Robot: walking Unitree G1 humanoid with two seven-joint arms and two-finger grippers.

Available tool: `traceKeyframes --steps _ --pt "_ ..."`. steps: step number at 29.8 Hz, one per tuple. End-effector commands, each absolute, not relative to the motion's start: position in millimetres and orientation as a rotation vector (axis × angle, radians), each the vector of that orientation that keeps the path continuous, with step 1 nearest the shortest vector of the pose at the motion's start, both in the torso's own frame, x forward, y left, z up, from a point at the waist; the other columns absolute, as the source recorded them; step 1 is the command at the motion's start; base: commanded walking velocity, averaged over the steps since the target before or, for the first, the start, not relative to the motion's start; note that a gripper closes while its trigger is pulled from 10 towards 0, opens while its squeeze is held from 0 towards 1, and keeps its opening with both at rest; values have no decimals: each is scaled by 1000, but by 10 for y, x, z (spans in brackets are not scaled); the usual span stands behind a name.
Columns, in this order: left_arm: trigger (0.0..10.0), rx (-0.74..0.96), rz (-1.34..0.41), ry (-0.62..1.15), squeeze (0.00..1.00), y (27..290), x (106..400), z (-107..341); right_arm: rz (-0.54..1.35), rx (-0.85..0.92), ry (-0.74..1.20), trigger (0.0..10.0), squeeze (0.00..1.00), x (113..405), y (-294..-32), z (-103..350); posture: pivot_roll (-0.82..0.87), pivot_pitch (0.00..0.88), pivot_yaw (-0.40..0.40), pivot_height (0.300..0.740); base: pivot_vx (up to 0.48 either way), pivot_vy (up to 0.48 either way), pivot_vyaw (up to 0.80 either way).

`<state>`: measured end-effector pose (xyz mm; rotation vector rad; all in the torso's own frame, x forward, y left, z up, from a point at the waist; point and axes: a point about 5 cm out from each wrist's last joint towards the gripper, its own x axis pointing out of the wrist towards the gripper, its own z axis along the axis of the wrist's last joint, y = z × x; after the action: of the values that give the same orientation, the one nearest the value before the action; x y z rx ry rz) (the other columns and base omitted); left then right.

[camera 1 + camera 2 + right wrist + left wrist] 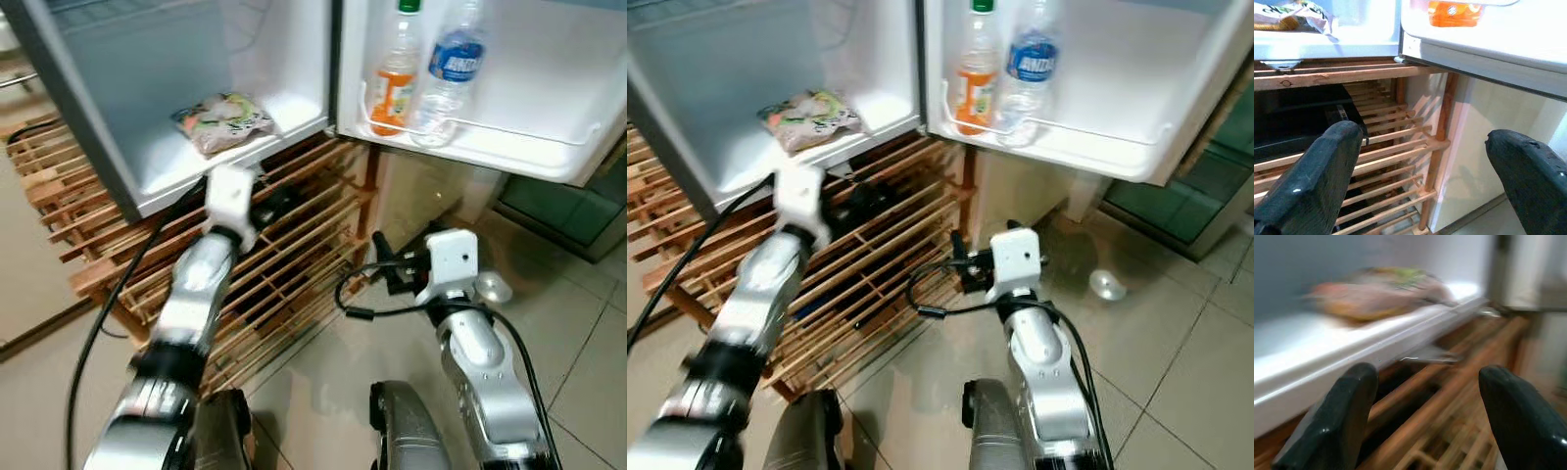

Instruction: Restocking fridge

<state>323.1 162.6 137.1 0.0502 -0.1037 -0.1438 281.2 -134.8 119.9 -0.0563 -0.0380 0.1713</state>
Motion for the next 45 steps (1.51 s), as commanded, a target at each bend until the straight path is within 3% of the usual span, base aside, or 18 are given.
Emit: traceKeyframes --steps 1,3,8,19,25,32,45 --pt "10000 31 -105 -138 0 1686 3168 1464 171 -36 -42 10000 0 2843 -1341 1196 -142 0 -13 591 0 0 631" --pt "10000 31 -55 -118 0 1719 2941 1347 187 -25 -35 10000 0 2951 -1322 1179 -88 0 -42 591 0 0 603" --pt "10000 12 -35 -47 0 1623 2775 1275 228 -8 -43 10000 0 3066 -1247 1157 -68 0 -55 591 0 0 560" --pt "10000 93 -50 -23 0 1486 3040 1353 236 11 -79 10000 43 3239 -1204 1221 -90 0 -28 626 0 0 248" --pt "10000 137 -64 12 0 1476 3053 1337 215 2 -100 10000 0 3191 -1234 1192 -103 0 -16 631 0 0 167" --pt "10000 179 -98 -5 0 1424 3089 1373 197 59 -92 10000 27 3134 -1247 1111 -123 0 3 655 0 0 0" --pt "10000 131 -98 -2 0 1413 3072 1359 216 36 -102 10000 24 3142 -1234 1109 -115 0 -4 689 93 -113 0"
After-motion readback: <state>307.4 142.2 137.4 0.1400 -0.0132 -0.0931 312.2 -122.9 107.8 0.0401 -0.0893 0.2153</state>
